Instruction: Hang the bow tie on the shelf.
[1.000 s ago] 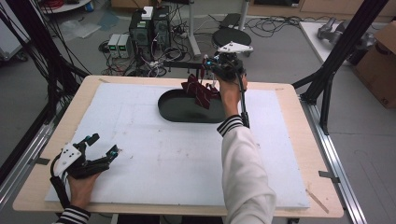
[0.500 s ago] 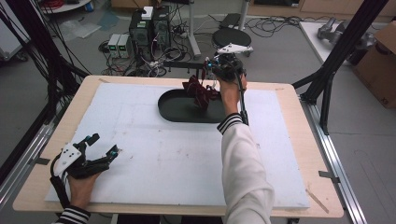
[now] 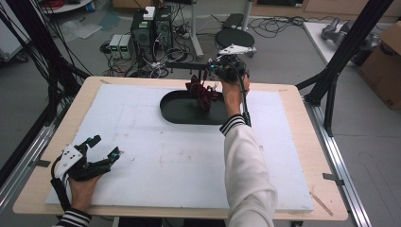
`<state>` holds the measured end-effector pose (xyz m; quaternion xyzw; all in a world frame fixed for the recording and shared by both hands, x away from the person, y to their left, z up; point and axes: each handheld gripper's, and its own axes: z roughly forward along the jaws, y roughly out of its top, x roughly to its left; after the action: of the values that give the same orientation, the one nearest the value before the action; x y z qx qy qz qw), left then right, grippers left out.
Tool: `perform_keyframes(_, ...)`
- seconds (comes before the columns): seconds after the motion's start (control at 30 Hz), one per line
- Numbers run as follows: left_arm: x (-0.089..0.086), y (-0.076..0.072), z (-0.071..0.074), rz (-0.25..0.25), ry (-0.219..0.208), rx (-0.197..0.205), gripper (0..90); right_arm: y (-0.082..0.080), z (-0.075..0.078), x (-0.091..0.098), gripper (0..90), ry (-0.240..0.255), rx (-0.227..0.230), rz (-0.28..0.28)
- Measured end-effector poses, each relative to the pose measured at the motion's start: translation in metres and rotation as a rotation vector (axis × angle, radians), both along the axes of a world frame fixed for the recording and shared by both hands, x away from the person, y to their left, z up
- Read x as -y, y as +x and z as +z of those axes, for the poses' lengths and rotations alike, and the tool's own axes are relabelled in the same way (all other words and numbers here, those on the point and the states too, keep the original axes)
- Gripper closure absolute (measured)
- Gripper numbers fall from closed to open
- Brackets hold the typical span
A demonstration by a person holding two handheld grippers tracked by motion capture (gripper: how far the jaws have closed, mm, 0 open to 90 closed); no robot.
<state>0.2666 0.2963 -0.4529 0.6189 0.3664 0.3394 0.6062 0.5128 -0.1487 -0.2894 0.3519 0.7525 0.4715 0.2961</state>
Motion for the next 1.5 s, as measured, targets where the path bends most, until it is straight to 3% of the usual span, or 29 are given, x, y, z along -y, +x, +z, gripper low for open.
perform_keyframes(0.1,0.000,0.000,0.000,0.000,-0.001,0.002,14.7,0.000,-0.001,-0.002,83.8,-0.004,0.005,0.004)
perform_keyframes(0.2,0.000,0.000,0.000,-0.001,-0.002,0.001,14.7,0.000,-0.001,-0.003,73.5,0.009,0.005,-0.014)
perform_keyframes(0.4,0.000,0.000,0.000,-0.002,0.001,-0.003,14.7,-0.001,0.000,-0.003,66.3,0.020,0.018,-0.025)
perform_keyframes(0.47,0.000,0.000,0.000,-0.002,0.002,-0.003,14.7,-0.001,0.000,-0.002,56.1,0.023,0.019,-0.034)
perform_keyframes(0.57,0.000,0.000,0.000,-0.002,0.003,-0.002,14.7,-0.001,0.000,-0.002,49.6,0.038,0.020,-0.030)
perform_keyframes(0.7,0.000,0.000,0.000,0.000,0.002,0.000,14.7,-0.004,0.003,-0.004,34.3,0.040,0.060,-0.044)
perform_keyframes(0.87,0.001,0.000,0.000,0.002,0.008,0.002,14.7,-0.010,0.008,-0.004,11.3,0.086,0.087,-0.056)
perform_keyframes(0.93,0.001,0.000,0.000,0.005,0.004,0.002,14.7,-0.014,0.010,-0.002,9.0,0.100,0.096,-0.049)
perform_keyframes(0.97,0.000,0.000,0.000,0.006,0.003,0.002,14.7,-0.017,0.012,0.000,0.3,0.100,0.105,-0.036)
perform_keyframes(1.17,0.000,0.000,0.000,0.005,0.003,-0.002,14.7,-0.030,0.020,0.010,0.4,0.142,0.135,0.020)
perform_keyframes(1.33,0.000,-0.001,0.000,0.011,0.001,0.004,14.7,-0.041,0.026,0.015,0.4,0.142,0.131,0.076)
perform_keyframes(1.37,0.000,-0.001,0.000,0.014,0.001,0.006,14.7,-0.047,0.027,0.017,0.4,0.157,0.150,0.087)
perform_keyframes(1.5,0.000,-0.002,0.000,0.014,-0.002,0.011,14.7,-0.060,0.026,0.026,0.4,0.164,0.142,0.096)
